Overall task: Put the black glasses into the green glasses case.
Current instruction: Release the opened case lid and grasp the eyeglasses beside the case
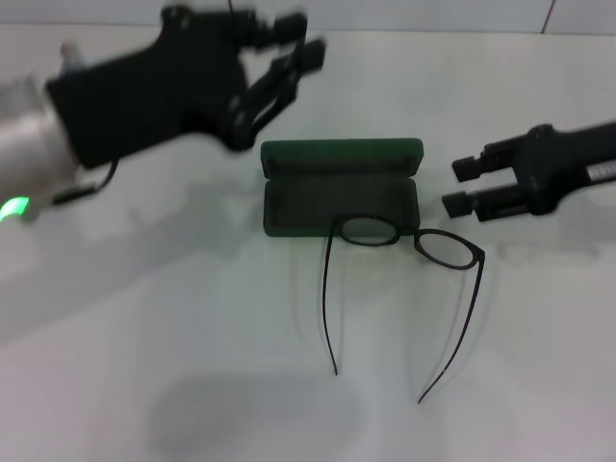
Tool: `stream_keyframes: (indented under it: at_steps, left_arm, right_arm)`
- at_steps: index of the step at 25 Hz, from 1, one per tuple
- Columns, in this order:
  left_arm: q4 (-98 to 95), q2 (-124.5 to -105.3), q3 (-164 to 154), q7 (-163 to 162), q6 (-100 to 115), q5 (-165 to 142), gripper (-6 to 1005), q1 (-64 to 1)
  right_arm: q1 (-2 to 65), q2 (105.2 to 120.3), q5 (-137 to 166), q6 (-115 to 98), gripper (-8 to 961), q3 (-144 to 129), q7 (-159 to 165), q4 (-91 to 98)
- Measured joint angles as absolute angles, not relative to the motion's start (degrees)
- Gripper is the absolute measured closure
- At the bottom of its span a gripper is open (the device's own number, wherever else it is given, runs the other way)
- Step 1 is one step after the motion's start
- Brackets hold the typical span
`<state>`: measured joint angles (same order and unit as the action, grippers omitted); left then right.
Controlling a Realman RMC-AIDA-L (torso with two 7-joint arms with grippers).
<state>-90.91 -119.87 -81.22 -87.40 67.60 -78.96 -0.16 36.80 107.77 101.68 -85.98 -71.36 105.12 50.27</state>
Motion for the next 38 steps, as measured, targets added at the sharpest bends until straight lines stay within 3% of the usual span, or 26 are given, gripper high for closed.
stream_keyframes:
  at_steps: [6, 8, 9, 15, 23, 38]
  left_arm:
    - [-68.1, -119.77, -74.6, -74.2, 88.0, -65.3, 697, -2.7]
    - [-61.2, -119.74, -71.8, -71.7, 93.8, -64.7, 850, -5.2]
    - [-57.5, -119.74, -70.3, -70.3, 97.0, -64.6, 927, -6.6]
    - [-44.4, -119.48, -63.9, -65.1, 105.0, -65.3, 954, -10.8]
    - [-39.0, -119.50, -64.3, -60.8, 105.5, -65.5, 955, -10.8]
    - [-34.3, -119.54, -64.3, -56.8, 105.7, -66.3, 956, -10.5]
  right_arm:
    - [47.7, 110.75, 123.7, -85.6, 355, -68.9, 118.3, 49.7]
    - [49.2, 111.20, 125.8, -85.6, 366, -68.9, 119.3, 48.8]
    - [52.7, 112.77, 130.4, -85.2, 367, -68.8, 120.5, 46.1]
    - [59.4, 115.77, 137.7, -82.5, 374, -69.9, 122.7, 40.0]
    - [63.5, 116.17, 136.9, -77.7, 383, -73.9, 124.9, 34.3]
    - [63.2, 116.18, 134.2, -76.0, 620, -77.5, 126.3, 34.0]
